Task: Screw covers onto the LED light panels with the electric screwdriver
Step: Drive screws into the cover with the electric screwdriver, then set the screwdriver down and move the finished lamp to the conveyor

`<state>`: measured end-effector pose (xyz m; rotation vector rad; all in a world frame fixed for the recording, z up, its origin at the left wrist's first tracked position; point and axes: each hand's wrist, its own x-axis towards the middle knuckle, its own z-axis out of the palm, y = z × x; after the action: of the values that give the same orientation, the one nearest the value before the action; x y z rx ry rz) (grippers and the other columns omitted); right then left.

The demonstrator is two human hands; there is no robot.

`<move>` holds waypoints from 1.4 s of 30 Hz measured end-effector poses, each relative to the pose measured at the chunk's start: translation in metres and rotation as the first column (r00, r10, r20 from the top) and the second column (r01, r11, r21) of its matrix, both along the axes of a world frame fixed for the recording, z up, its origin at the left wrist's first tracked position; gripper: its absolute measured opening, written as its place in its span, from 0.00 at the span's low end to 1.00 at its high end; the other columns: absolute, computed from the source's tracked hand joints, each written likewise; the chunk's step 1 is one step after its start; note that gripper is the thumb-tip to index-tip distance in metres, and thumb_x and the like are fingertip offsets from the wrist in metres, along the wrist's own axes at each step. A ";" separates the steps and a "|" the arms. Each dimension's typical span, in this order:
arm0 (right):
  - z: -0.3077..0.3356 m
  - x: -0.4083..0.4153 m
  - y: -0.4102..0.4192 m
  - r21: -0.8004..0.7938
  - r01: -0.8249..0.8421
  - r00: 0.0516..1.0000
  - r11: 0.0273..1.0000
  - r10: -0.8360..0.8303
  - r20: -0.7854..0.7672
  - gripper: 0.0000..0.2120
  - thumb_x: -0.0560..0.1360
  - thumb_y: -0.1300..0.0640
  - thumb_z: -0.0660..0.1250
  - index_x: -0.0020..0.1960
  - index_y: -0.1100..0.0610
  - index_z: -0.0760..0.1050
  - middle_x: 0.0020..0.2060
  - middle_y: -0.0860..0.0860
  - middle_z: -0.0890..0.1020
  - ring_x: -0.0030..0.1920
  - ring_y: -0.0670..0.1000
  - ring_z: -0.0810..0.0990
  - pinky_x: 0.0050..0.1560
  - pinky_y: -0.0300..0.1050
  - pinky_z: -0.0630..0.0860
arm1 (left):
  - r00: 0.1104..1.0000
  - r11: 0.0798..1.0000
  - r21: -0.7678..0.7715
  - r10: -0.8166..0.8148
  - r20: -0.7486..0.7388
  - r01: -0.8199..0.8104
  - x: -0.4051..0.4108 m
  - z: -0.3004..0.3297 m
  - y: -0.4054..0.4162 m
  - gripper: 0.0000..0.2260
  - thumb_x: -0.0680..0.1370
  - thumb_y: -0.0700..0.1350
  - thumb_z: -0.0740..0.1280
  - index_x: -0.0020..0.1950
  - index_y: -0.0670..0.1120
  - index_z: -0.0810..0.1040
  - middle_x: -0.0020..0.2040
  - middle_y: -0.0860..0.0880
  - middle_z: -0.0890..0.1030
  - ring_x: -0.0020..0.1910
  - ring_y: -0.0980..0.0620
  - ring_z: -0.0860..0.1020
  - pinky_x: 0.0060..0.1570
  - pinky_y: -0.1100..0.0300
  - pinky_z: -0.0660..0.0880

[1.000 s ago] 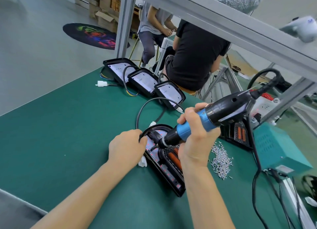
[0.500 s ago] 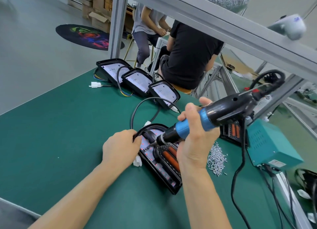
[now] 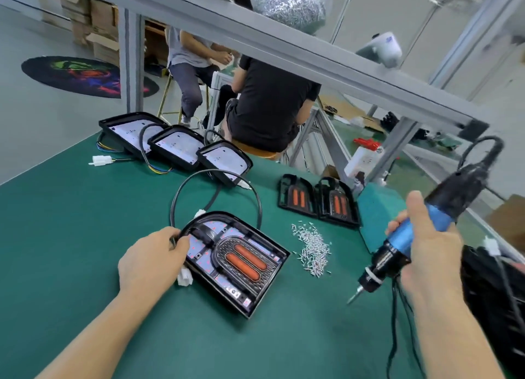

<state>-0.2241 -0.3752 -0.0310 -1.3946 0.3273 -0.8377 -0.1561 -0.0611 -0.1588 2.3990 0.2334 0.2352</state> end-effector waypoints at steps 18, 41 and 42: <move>-0.091 0.004 -0.079 -0.560 -0.379 0.314 0.737 -0.466 -0.827 0.35 0.77 0.33 0.58 0.66 0.64 0.68 0.52 0.58 0.80 0.50 0.57 0.77 0.44 0.46 0.69 | 0.998 0.999 0.026 0.038 0.054 -0.040 -0.004 -0.003 -0.005 0.09 0.77 0.50 0.60 0.51 0.52 0.78 0.36 0.55 0.77 0.40 0.44 0.74 0.38 0.57 0.64; -0.079 0.023 -0.064 -0.601 -0.738 0.075 0.307 -0.848 -0.525 0.32 0.75 0.27 0.49 0.55 0.51 0.77 0.56 0.50 0.80 0.59 0.56 0.74 0.69 0.60 0.54 | 0.998 0.998 0.043 0.047 0.053 -0.049 -0.008 -0.003 -0.007 0.09 0.77 0.49 0.59 0.47 0.50 0.78 0.35 0.50 0.79 0.39 0.43 0.74 0.36 0.57 0.64; -0.077 0.023 -0.066 -0.586 -0.729 0.061 0.354 -0.819 -0.570 0.30 0.76 0.28 0.49 0.50 0.52 0.76 0.51 0.49 0.81 0.53 0.55 0.75 0.68 0.60 0.56 | 0.998 0.998 0.045 0.050 0.048 -0.052 -0.008 -0.002 -0.007 0.09 0.77 0.49 0.59 0.47 0.49 0.78 0.36 0.50 0.79 0.40 0.43 0.75 0.37 0.57 0.64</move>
<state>-0.2009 -0.4409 -0.1083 -3.2048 1.2186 0.4834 -0.1639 -0.0679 -0.1611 2.4319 0.2701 0.3231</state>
